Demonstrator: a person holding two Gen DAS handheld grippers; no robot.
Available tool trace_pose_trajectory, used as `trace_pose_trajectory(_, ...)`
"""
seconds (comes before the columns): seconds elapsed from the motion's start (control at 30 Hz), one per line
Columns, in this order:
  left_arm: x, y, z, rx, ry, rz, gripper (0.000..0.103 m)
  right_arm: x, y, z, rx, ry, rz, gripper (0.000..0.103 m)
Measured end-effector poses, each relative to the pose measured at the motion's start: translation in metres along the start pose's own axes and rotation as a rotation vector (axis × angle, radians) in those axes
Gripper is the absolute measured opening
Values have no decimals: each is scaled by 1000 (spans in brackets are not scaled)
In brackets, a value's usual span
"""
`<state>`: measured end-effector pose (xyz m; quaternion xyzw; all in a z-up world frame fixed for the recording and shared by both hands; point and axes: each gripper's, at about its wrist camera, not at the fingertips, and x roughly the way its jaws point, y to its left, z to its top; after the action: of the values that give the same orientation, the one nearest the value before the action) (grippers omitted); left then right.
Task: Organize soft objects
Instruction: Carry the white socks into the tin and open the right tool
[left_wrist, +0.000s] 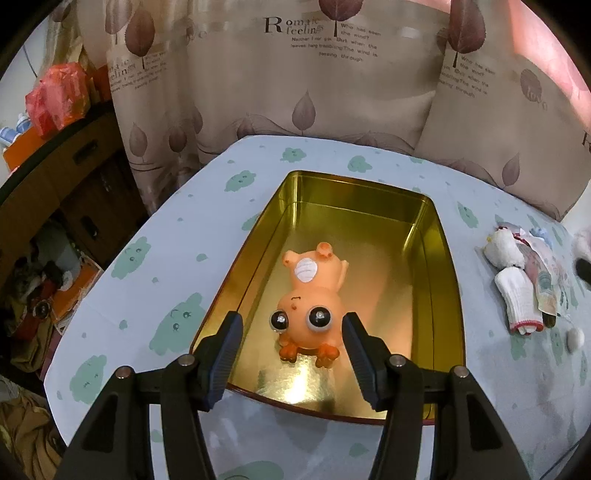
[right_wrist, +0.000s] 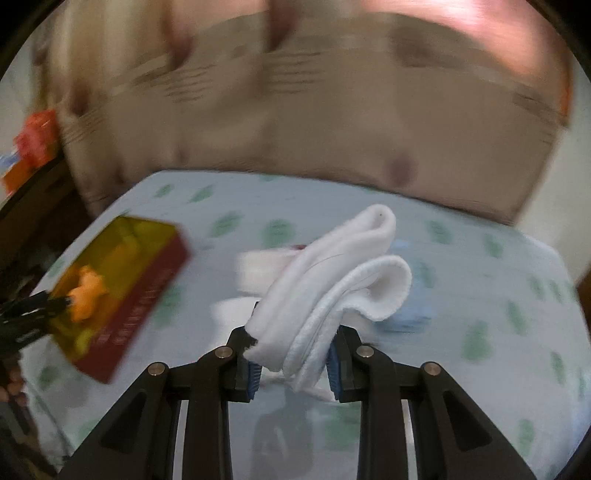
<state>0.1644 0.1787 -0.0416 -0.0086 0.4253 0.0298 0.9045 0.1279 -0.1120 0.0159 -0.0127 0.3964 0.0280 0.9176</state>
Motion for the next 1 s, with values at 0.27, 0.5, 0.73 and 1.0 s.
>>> trace_pose_trajectory(0.27,-2,2,2,-5,-20,10,57,44,103,27,-154,52,149,26)
trace_pose_trajectory(0.5,-4,7,4,-31,-22,-13,57,90,161,53,-237,93,201,26)
trace_pose_trajectory(0.73,-2,16,6,-75,-10,-21,57,126,192,56,-316,161,209,27)
trace_pose_trajectory(1.0,0,20,7,-86,2,-32,57,152,209,55,-357,200,203,32)
